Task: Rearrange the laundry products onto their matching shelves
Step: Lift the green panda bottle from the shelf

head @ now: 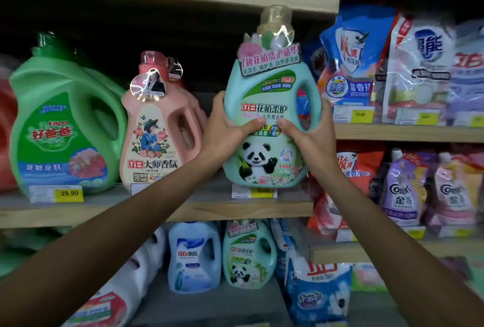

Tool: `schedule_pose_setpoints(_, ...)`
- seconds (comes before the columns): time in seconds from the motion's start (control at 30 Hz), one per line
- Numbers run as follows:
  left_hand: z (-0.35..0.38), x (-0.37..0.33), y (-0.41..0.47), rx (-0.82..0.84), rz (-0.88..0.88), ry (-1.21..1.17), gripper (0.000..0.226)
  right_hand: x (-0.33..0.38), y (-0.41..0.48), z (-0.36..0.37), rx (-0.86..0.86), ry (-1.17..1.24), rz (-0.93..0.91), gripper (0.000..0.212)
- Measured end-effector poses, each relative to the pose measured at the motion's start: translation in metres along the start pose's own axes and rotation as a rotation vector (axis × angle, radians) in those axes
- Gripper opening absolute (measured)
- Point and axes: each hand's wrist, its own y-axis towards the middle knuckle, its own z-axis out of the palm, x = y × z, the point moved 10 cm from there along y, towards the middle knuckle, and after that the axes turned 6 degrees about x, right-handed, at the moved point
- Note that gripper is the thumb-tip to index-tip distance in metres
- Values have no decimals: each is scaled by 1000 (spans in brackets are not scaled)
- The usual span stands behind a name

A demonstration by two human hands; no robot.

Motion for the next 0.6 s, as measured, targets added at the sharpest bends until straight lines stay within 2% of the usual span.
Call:
schedule_pose_setpoints(0.07,4,5,-11,18,-51,-19,78,-3,-11,-3,12,-16,36,83)
schedule_pose_setpoints(0.2,11,20,-48,18,-102,-49,66,-18,-51,-4,44,-6,88,75)
schedule_pose_setpoints(0.3,15,39,-84,24,-157,-66,79,-36,-89,-2,69,-16,115,75)
schedule_pose_setpoints(0.37,16,54,-109,37,-179,-71,91,-49,-114,0,73,-31,141,78)
schedule_pose_setpoints(0.47,18,74,-149,63,-197,-67,88,-69,-154,4,78,-19,175,91)
schedule_pose_setpoints(0.6,21,103,-193,122,-229,-27,92,-96,-202,10,104,-49,217,91)
